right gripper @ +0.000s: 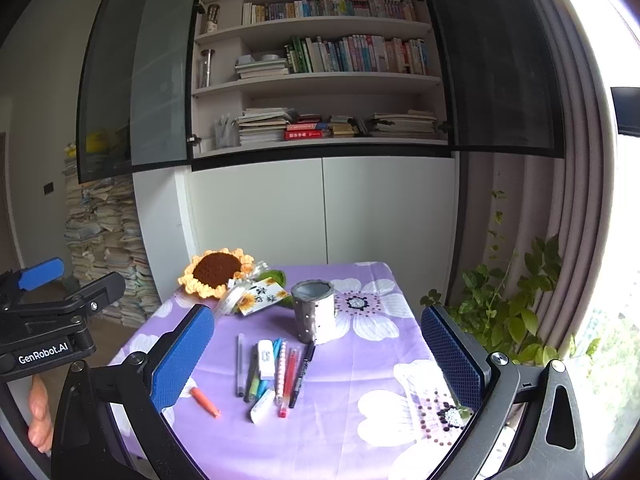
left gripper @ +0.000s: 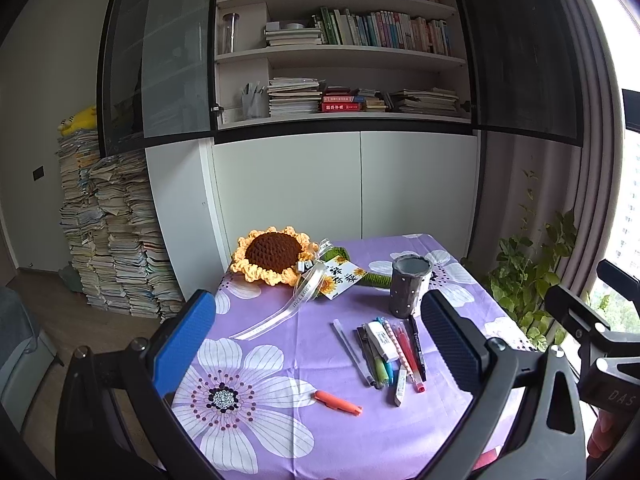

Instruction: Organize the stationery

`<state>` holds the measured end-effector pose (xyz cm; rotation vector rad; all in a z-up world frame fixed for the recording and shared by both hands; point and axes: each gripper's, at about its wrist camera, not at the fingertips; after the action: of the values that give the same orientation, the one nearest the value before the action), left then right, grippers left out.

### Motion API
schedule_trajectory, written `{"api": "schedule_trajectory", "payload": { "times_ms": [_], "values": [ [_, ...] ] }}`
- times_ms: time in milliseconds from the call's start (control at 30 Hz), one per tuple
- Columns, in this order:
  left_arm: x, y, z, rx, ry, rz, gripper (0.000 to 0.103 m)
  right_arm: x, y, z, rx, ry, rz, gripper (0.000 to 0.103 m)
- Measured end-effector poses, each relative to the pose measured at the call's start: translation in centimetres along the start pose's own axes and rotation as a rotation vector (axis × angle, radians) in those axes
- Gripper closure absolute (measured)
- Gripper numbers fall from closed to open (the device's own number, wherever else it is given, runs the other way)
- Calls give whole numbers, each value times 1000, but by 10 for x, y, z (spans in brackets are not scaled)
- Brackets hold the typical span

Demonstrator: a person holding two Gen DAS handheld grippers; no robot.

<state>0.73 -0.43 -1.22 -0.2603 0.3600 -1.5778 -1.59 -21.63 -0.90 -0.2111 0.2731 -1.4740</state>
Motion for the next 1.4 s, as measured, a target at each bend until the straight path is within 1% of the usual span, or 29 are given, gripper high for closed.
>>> {"api": "schedule_trajectory", "payload": {
  "times_ms": [433,633,1000,1233,1400],
  "values": [
    [1,6,0,-24,-1,14,1,4,5,-7,-8,3,0,0],
    [0,10,0,-37,-5,9,1,4,5,-8,-15,2,-2,0],
    [0,20,3,-54,-2,7,1,7,20,-14,-37,-5,2,0],
    [-1,25,2,-47,-5,23,1,3,29,-9,-60,-15,-2,0],
    [-2,29,2,-50,-8,15,1,3,35,-8,-72,-17,-6,0]
  ]
}}
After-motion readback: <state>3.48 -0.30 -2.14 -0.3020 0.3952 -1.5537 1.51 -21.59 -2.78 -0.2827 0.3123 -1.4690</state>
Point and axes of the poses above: each gripper's, at about its wrist camera, not at the fingertips, and y roughly the way its jaws point, x to its right, z to its top, and after that the axes turned 3 degrees about -x, right-handed
